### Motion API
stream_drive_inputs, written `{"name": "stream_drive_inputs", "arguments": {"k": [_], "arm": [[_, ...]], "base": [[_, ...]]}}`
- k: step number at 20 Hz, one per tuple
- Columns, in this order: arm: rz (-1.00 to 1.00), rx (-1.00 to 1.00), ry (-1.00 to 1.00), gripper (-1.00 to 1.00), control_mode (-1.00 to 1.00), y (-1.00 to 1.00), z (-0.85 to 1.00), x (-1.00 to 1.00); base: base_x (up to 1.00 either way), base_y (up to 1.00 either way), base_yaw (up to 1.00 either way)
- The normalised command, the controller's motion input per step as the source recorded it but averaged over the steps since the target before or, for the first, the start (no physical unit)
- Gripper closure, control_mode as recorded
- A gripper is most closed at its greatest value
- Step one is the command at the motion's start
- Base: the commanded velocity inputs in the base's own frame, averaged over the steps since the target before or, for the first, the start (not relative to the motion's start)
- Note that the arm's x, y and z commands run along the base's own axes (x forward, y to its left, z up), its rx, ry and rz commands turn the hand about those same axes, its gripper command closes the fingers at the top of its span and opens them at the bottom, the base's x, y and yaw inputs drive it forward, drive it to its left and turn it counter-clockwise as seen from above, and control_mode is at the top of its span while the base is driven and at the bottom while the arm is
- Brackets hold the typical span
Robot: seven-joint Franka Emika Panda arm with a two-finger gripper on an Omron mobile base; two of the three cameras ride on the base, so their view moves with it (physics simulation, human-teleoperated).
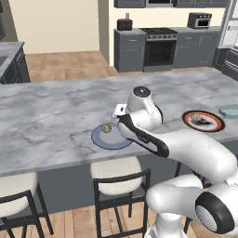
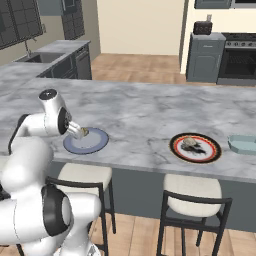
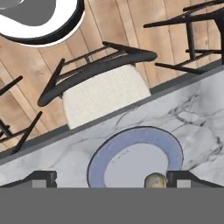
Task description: Place two dumplings into each of the tupperware containers and then place the containers in the fridge.
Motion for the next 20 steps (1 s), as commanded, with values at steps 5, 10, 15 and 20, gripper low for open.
{"name": "stream_drive_inputs", "arguments": {"k": [5, 10, 15, 20], "arm": [[0.0, 0.03, 0.01, -1.0, -1.0, 0.21, -0.35, 0.99], [0.0, 0.0, 0.03, -1.0, -1.0, 0.28, -0.41, 0.89], [0.0, 0.0, 0.01, -1.0, -1.0, 0.1, -0.46, 0.75], [0.0, 0.0, 0.0, -1.0, -1.0, 0.07, -0.47, 0.55]], "base": [[0.0, 0.0, 0.0], [0.0, 0.0, 0.0], [0.0, 0.0, 0.0], [0.0, 0.0, 0.0]]}}
